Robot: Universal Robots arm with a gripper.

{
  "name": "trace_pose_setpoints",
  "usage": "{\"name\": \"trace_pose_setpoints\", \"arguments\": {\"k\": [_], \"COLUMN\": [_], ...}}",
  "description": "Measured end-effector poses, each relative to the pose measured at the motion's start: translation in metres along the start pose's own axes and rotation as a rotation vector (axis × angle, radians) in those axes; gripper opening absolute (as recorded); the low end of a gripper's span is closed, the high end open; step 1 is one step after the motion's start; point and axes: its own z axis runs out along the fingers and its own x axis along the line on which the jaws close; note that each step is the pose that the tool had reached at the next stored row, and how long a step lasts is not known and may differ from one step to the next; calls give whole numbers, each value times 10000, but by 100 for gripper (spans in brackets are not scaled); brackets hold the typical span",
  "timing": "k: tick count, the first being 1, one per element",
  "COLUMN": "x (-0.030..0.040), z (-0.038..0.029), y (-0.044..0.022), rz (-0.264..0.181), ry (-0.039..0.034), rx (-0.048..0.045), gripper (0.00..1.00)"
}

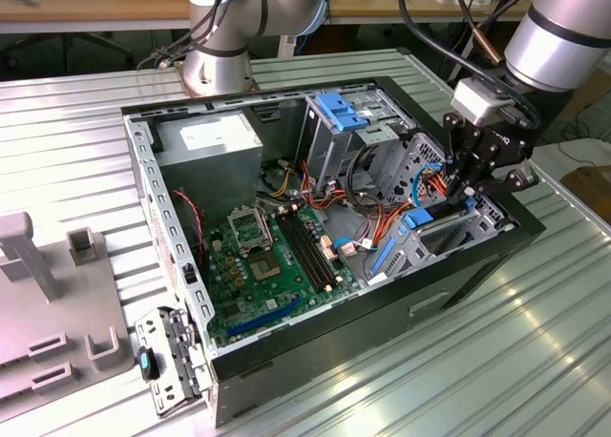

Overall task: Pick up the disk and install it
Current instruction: 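Insert the first disk wire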

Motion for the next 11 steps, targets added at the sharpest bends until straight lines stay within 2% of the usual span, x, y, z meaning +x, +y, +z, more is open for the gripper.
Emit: {"name": "trace_pose_setpoints", "arguments": {"k": [6,11], "x": [-1,-1], "z": [22,15], "y": [1,1], "rz": [0,1], "ry": [-1,-7], "rx": [0,0], "gripper": [17,17]}}
